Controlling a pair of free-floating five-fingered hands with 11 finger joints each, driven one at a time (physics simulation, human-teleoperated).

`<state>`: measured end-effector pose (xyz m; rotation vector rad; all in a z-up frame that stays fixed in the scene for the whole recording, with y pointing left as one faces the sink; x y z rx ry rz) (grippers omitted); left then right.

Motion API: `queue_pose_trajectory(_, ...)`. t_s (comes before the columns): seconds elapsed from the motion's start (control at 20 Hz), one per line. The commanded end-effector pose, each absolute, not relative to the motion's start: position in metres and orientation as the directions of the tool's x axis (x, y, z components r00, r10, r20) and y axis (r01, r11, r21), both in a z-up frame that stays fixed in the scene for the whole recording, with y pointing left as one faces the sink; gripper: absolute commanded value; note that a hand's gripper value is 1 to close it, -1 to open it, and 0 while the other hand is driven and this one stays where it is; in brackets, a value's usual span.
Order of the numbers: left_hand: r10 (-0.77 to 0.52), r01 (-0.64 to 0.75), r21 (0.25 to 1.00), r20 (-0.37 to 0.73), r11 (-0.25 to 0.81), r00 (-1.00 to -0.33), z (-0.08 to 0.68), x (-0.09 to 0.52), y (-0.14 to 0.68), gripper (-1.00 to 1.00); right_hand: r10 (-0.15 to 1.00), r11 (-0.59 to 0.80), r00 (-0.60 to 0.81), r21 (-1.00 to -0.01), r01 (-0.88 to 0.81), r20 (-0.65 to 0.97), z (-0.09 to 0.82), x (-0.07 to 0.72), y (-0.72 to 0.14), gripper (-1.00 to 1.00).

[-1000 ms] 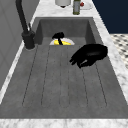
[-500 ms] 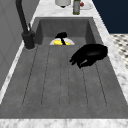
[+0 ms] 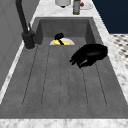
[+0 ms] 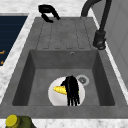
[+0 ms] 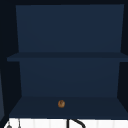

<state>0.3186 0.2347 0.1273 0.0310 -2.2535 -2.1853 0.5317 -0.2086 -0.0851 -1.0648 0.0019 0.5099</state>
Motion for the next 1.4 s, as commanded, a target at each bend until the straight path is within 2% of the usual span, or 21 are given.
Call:
queue_pose_trajectory(0.0,-0.016,-0.013,0.999,-0.012,0.031,-1.000,0.127,0.319,0.235,0.00,0.360,0.397,0.907,-0.843,-0.363,-0.221,-0.108,0.532,-0.209,-1.00)
queue_pose_trajectory(0.15,-0.016,-0.013,0.999,-0.012,0.031,-1.000,0.127,0.319,0.235,0.00,0.379,0.395,0.909,-0.858,-0.329,-0.174,-0.110,0.508,-0.211,-1.00)
queue_pose_trajectory(0.4,-0.016,-0.013,0.999,-0.012,0.031,-1.000,0.127,0.319,0.235,0.00,0.390,0.419,0.909,-0.850,-0.319,-0.149,-0.108,0.517,-0.212,-1.00)
queue_pose_trajectory(0.55,-0.016,-0.013,0.999,-0.012,0.031,-1.000,0.127,0.319,0.235,0.00,0.378,0.383,0.912,-0.870,-0.310,-0.159,-0.108,0.521,-0.194,-1.00)
queue_pose_trajectory(0.6,-0.016,-0.013,0.999,-0.012,0.031,-1.000,0.127,0.319,0.235,0.00,0.372,0.366,0.913,-0.877,-0.312,-0.169,-0.109,0.522,-0.191,1.00)
queue_pose_trajectory(0.8,-0.016,-0.013,0.999,-0.012,0.031,-1.000,0.127,0.319,0.235,0.00,0.352,0.290,0.898,-0.881,-0.374,-0.266,-0.100,0.518,-0.173,1.00)
queue_pose_trajectory(1.15,-0.016,-0.013,0.999,-0.012,0.031,-1.000,0.127,0.319,0.235,0.00,0.303,0.229,0.912,-0.908,-0.352,-0.277,-0.087,0.517,-0.177,1.00)
queue_pose_trajectory(1.35,-0.016,-0.013,0.999,-0.012,0.031,-1.000,0.127,0.319,0.235,0.00,0.326,0.213,0.898,-0.903,-0.373,-0.294,-0.059,0.526,-0.182,1.00)
